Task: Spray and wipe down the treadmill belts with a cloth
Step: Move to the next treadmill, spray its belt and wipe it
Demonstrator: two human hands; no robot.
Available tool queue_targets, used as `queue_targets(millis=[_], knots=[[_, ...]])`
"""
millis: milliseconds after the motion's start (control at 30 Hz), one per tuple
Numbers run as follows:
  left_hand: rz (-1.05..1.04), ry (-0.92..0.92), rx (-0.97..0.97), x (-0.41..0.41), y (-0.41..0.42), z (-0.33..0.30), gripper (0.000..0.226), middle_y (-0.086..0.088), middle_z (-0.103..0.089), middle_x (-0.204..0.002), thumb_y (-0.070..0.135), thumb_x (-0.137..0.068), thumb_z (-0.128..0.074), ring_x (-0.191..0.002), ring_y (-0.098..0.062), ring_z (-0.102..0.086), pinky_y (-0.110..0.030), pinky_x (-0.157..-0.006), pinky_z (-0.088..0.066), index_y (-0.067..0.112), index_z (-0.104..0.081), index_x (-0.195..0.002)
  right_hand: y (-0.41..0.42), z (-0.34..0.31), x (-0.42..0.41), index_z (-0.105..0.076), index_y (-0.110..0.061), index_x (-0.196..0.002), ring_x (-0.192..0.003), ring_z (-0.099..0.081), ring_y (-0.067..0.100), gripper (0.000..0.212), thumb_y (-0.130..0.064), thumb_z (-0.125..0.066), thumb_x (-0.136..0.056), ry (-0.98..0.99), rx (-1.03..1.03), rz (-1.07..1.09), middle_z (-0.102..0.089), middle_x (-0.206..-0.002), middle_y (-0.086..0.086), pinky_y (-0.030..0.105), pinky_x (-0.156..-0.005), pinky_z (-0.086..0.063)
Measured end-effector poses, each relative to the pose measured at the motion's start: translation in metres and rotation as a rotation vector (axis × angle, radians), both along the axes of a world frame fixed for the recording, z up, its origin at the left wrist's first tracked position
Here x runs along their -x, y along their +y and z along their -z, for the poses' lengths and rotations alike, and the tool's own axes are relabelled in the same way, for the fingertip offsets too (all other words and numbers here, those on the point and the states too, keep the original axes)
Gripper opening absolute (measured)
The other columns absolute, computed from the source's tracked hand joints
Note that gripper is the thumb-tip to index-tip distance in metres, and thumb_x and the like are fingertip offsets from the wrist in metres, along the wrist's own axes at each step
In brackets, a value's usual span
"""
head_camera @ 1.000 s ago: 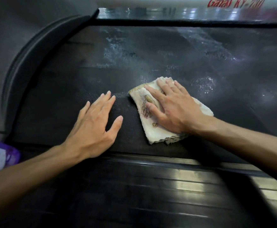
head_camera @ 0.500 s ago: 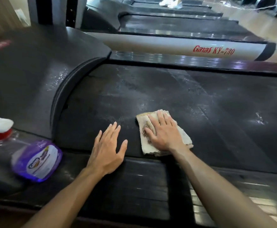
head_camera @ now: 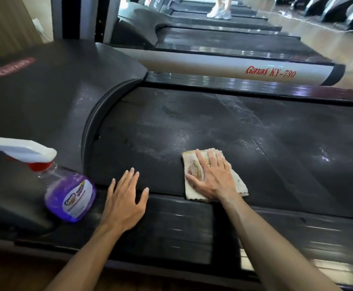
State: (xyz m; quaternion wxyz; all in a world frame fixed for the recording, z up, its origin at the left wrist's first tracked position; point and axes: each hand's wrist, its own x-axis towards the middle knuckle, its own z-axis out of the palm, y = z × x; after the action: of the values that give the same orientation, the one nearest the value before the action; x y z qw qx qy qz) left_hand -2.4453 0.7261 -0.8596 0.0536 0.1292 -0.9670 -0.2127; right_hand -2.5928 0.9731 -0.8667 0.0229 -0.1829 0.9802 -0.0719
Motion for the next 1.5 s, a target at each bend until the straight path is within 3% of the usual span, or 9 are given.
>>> queue_targets(millis=[100,300,467,600,733,867,1133,1300,1500], knots=[[-0.010,0.005,0.024,-0.008,-0.008,0.005,0.074,0.004,-0.017,-0.169,0.056,-0.096,-0.030,-0.155,-0.005,-0.005,-0.035,-0.128,0.000,0.018,-0.027,-0.160,0.002,0.001,0.002,0.007,-0.047,-0.162,-0.159,-0.001,0.033,0.098,-0.093,-0.012,-0.078,0.016,-0.002,-0.028,-0.002,-0.173,0.011,0.048,-0.128,-0.003],[-0.122,0.088,-0.045,-0.012,-0.007,0.008,0.067,-0.001,-0.027,-0.166,0.040,-0.099,-0.049,-0.154,-0.011,-0.016,-0.029,-0.126,-0.001,0.013,-0.033,-0.158,0.002,0.005,0.006,-0.007,-0.048,-0.162,-0.160,0.000,0.026,0.089,-0.086,-0.017,-0.083,0.071,0.018,-0.076,-0.010,-0.174,0.000,0.054,-0.127,0.006],[-0.074,0.043,0.065,-0.007,-0.010,0.016,0.074,-0.001,-0.016,-0.169,0.044,-0.100,-0.038,-0.155,-0.010,-0.011,-0.031,-0.127,-0.002,0.010,-0.016,-0.162,-0.020,0.008,0.010,-0.016,-0.045,-0.163,-0.159,0.001,0.033,0.082,-0.079,-0.021,-0.089,0.031,0.004,0.004,-0.008,-0.174,0.006,0.049,-0.128,0.005],[-0.080,0.016,0.107,-0.007,-0.010,0.016,0.078,-0.002,-0.006,-0.170,0.041,-0.102,-0.044,-0.156,-0.010,-0.004,-0.030,-0.126,-0.001,0.010,-0.005,-0.162,-0.052,0.007,0.005,-0.014,-0.044,-0.163,-0.159,0.003,0.037,0.075,-0.074,-0.029,-0.096,0.037,0.028,-0.028,-0.005,-0.174,0.008,0.051,-0.128,0.006],[-0.071,-0.006,0.129,-0.008,-0.010,0.016,0.077,-0.002,-0.005,-0.170,0.042,-0.103,-0.041,-0.156,-0.009,-0.003,-0.030,-0.126,-0.001,0.010,-0.006,-0.162,-0.037,0.006,-0.004,-0.008,-0.050,-0.162,-0.159,0.008,0.032,0.079,-0.079,-0.020,-0.090,-0.010,0.026,-0.078,-0.001,-0.174,0.002,0.051,-0.127,0.006],[-0.064,0.001,0.129,-0.009,-0.010,0.014,0.077,-0.001,-0.004,-0.170,0.043,-0.102,-0.041,-0.155,-0.008,-0.002,-0.029,-0.126,-0.001,0.011,-0.004,-0.162,-0.007,0.004,-0.002,-0.005,-0.051,-0.161,-0.159,0.011,0.030,0.089,-0.082,-0.004,-0.078,-0.036,0.011,0.021,0.002,-0.174,0.001,0.051,-0.127,0.007],[-0.084,0.010,0.106,-0.009,-0.007,0.011,0.081,-0.002,-0.001,-0.170,0.044,-0.101,-0.042,-0.156,-0.013,-0.006,-0.031,-0.125,-0.005,0.013,0.002,-0.162,-0.063,0.003,0.000,-0.012,-0.041,-0.164,-0.157,0.010,0.044,0.069,-0.064,-0.029,-0.101,-0.027,0.023,0.087,0.003,-0.173,0.012,0.057,-0.125,0.010],[-0.091,-0.004,0.063,-0.008,-0.007,0.010,0.082,-0.002,0.002,-0.170,0.043,-0.101,-0.042,-0.157,-0.013,-0.002,-0.031,-0.126,-0.004,0.014,0.004,-0.162,-0.069,0.005,-0.016,-0.016,-0.044,-0.163,-0.159,0.005,0.036,0.067,-0.065,-0.029,-0.101,-0.003,0.069,-0.103,-0.004,-0.174,0.008,0.048,-0.127,0.007],[-0.092,0.009,0.071,-0.009,-0.007,0.012,0.082,-0.002,0.006,-0.170,0.043,-0.102,-0.040,-0.156,-0.011,0.002,-0.031,-0.127,-0.001,0.012,0.005,-0.162,-0.033,0.006,0.004,-0.009,-0.045,-0.164,-0.159,0.011,0.031,0.068,-0.066,-0.028,-0.101,-0.043,0.004,0.066,0.004,-0.174,0.006,0.047,-0.127,0.010]])
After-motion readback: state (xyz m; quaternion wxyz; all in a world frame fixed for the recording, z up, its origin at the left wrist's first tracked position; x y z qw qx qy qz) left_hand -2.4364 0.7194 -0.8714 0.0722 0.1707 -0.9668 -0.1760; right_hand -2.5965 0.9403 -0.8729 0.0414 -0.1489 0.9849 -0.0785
